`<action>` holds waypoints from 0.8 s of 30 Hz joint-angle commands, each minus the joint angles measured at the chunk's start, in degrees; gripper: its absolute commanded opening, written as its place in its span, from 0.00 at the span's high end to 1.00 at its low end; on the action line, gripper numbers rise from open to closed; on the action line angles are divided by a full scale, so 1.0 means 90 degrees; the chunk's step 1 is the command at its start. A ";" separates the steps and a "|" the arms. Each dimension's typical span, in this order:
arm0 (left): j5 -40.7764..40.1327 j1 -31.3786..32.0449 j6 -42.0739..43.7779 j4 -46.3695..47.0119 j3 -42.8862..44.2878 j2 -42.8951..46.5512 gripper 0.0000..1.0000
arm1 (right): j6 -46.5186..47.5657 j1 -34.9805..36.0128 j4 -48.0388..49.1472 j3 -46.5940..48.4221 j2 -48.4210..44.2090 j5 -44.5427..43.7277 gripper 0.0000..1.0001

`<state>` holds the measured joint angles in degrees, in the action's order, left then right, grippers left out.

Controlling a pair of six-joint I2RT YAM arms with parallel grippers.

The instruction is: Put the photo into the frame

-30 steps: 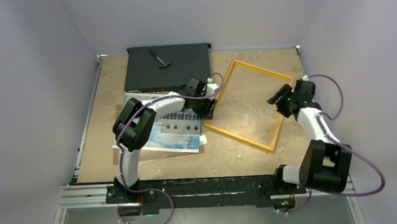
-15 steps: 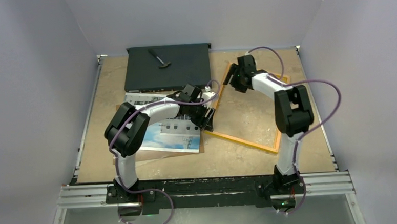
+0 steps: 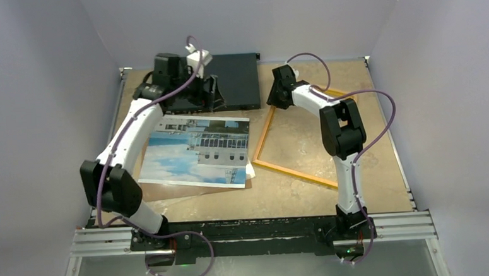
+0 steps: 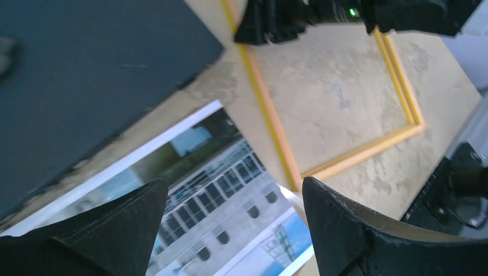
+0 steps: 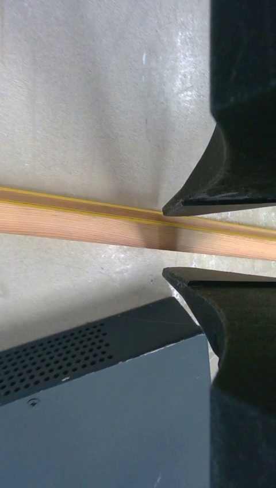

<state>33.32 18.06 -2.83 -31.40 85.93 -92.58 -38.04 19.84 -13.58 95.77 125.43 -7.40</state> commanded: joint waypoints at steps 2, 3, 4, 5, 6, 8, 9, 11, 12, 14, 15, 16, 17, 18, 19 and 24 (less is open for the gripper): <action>-0.0956 -0.0586 0.0696 -0.1233 0.0619 0.0600 0.14 | 0.0532 0.0279 -0.0418 0.0020 0.0087 -0.0637 0.64; -0.1089 -0.0714 0.0717 -0.1287 0.0635 0.0673 0.13 | 0.0610 0.0311 -0.0432 -0.0048 0.0076 -0.0681 0.65; -0.1160 -0.0842 0.0718 -0.1316 0.0622 0.0742 0.12 | 0.0683 0.0341 -0.0425 -0.0132 0.0057 -0.0732 0.65; -0.1209 -0.0985 0.0715 -0.1338 0.0610 0.0813 0.11 | 0.0741 0.0366 -0.0427 -0.0212 0.0036 -0.0763 0.66; -0.1243 -0.1104 0.0743 -0.1373 0.0600 0.0866 0.08 | 0.0804 0.0385 -0.0399 -0.0316 -0.0007 -0.0749 0.66; -0.1276 -0.1313 0.0794 -0.1412 0.0591 0.0932 0.05 | 0.0954 0.0434 -0.0334 -0.0514 -0.0071 -0.0713 0.67; -0.1288 -0.1409 0.0802 -0.1429 0.0594 0.0939 0.04 | 0.1025 0.0462 -0.0328 -0.0589 -0.0099 -0.0719 0.68; -0.1264 -0.1650 0.0764 -0.1443 0.0599 0.0919 0.03 | 0.1171 0.0507 -0.0338 -0.0702 -0.0145 -0.0721 0.73; -0.1253 -0.1758 0.0736 -0.1448 0.0601 0.0886 0.03 | 0.1229 0.0532 -0.0337 -0.0755 -0.0188 -0.0721 0.76; -0.1254 -0.1958 0.0726 -0.1484 0.0630 0.0770 0.02 | 0.1379 0.0572 -0.0314 -0.0853 -0.0277 -0.0706 0.80; -0.1251 -0.2066 0.0730 -0.1498 0.0645 0.0699 0.02 | 0.1434 0.0592 -0.0327 -0.0903 -0.0333 -0.0688 0.82; -0.1259 -0.2216 0.0735 -0.1510 0.0663 0.0631 0.02 | 0.1501 0.0603 -0.0314 -0.0971 -0.0405 -0.0645 0.84; -0.1276 -0.2326 0.0730 -0.1520 0.0674 0.0562 0.02 | 0.1581 0.0616 -0.0279 -0.1046 -0.0471 -0.0583 0.85; -0.1288 -0.2441 0.0734 -0.1521 0.0676 0.0494 0.02 | 0.1620 0.0623 -0.0285 -0.1120 -0.0551 -0.0562 0.86; -0.1289 -0.2527 0.0739 -0.1521 0.0677 0.0441 0.02 | 0.1667 0.0627 -0.0275 -0.1218 -0.0666 -0.0542 0.88; -0.1263 -0.2778 0.0780 -0.1414 0.0486 0.0325 0.02 | 0.1517 0.0640 -0.0103 -0.1854 -0.1114 -0.0461 0.88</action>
<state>22.13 -5.80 2.83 -44.53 90.21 -89.54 -25.78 25.17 -10.83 83.57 118.45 -12.58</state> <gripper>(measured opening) 0.976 0.220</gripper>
